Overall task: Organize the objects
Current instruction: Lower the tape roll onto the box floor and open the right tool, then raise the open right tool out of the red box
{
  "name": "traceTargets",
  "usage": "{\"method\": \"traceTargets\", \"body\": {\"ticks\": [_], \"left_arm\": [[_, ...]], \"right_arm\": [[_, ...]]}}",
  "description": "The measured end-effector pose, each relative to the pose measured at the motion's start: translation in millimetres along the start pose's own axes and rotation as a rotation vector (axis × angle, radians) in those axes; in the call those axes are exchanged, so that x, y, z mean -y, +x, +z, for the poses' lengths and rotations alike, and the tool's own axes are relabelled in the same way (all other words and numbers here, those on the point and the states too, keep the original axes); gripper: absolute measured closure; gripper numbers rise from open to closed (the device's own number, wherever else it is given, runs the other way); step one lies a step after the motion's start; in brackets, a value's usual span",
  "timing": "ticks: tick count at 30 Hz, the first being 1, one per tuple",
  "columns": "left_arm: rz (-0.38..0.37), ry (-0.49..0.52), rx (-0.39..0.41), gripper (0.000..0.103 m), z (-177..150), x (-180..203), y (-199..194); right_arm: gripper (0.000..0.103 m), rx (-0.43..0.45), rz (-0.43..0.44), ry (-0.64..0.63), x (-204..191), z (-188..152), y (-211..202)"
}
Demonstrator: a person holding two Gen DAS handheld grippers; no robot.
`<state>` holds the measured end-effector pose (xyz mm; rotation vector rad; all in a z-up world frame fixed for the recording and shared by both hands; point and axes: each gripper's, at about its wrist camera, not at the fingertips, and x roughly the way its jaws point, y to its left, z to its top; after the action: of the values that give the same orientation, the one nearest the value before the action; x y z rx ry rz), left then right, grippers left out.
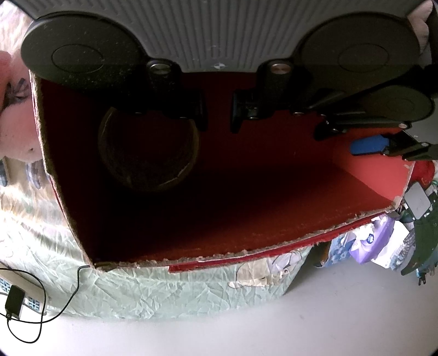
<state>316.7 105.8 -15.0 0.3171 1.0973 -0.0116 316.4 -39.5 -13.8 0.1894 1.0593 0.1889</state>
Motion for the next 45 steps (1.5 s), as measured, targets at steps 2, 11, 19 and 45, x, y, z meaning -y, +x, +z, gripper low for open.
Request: {"method": "traceTargets", "body": {"ticks": [2,11,19,45], "left_arm": [[0.000,-0.001,0.002,0.050,0,0,-1],[0.014,0.000,0.021,0.050,0,1,-4],[0.015,-0.001,0.025,0.050,0,2,-4],[0.008,-0.081,0.220,0.045,-34,-3,-88]], "right_arm": [[0.084,0.004,-0.002,-0.002,0,0,0],[0.085,0.008,-0.006,-0.004,0,1,-1],[0.087,0.010,-0.014,-0.005,-1,1,-2],[0.081,0.192,0.109,0.040,8,-20,-70]]}}
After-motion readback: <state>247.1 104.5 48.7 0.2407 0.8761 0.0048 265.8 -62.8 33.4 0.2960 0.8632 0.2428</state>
